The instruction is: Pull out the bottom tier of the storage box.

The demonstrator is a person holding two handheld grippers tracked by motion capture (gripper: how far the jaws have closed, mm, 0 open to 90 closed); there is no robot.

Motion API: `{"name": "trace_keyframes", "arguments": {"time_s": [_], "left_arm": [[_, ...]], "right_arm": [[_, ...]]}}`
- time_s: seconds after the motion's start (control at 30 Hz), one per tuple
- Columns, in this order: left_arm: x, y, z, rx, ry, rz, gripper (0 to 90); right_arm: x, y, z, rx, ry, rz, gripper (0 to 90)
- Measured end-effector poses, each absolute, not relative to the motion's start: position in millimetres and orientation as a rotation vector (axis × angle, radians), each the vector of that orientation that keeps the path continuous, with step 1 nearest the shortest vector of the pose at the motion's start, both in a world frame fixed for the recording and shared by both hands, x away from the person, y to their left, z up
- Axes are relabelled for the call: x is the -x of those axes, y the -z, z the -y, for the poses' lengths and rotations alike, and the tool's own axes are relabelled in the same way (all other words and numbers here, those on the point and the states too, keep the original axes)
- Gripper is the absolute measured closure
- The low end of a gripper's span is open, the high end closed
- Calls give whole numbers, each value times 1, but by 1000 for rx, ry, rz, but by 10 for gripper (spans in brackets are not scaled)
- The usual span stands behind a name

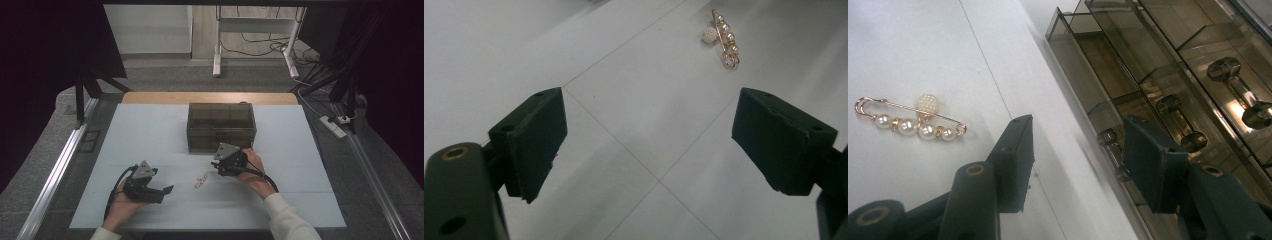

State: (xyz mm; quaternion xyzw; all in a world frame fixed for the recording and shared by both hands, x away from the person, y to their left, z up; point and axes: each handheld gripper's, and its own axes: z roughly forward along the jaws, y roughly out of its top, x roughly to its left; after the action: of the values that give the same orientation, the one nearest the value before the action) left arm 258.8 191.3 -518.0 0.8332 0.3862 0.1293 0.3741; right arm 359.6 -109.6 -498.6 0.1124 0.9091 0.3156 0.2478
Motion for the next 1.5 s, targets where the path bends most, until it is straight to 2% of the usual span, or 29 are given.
{"name": "trace_keyframes", "arguments": {"time_s": [0.67,1.5], "left_arm": [[-262,522,-199,-2113,-305,-1013,146],[-261,521,-198,-2116,-318,-1004,146]], "right_arm": [[-377,489,102,-320,-853,-2510,469],[-398,495,109,-322,-806,-2578,452]]}}
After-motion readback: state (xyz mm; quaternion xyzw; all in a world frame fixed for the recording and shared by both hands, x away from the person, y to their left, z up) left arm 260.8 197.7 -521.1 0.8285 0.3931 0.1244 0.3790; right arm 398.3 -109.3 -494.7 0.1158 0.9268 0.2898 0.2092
